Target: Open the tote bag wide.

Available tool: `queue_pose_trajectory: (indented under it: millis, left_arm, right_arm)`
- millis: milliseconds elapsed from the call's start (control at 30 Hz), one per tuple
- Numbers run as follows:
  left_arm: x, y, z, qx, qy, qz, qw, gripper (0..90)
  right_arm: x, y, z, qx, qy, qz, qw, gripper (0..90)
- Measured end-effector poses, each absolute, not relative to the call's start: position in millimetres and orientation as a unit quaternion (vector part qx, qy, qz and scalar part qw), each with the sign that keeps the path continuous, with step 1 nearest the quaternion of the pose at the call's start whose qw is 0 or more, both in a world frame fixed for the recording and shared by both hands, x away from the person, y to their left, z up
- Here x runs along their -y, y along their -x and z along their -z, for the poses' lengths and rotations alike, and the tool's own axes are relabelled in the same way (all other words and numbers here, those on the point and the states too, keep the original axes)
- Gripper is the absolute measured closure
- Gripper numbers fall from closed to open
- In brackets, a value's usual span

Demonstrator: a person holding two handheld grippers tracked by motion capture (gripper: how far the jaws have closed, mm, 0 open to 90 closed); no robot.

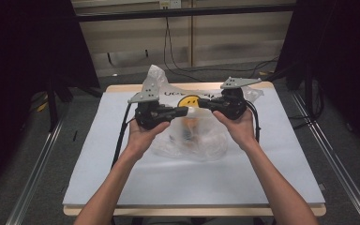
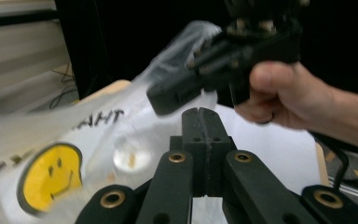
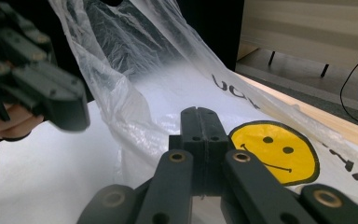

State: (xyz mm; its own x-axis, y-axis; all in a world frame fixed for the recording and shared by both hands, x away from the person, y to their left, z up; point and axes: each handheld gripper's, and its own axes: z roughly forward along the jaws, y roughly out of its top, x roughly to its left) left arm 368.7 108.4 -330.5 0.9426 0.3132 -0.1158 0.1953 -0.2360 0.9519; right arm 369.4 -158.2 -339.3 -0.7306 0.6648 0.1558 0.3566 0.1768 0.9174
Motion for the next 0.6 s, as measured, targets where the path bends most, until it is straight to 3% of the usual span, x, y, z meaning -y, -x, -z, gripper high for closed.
queue_pose_trajectory:
  millis: [300, 600]
  left_arm:
    - [-106, -404, 317, -0.205, -0.788, -0.078, 0.575, 90.0]
    - [-106, -425, 348, -0.245, -0.804, -0.073, 0.537, 90.0]
  right_arm:
    - [157, -385, 343, -0.755, -0.358, -0.531, 0.141, 90.0]
    - [150, -395, 369, -0.772, -0.374, -0.498, 0.126, 90.0]
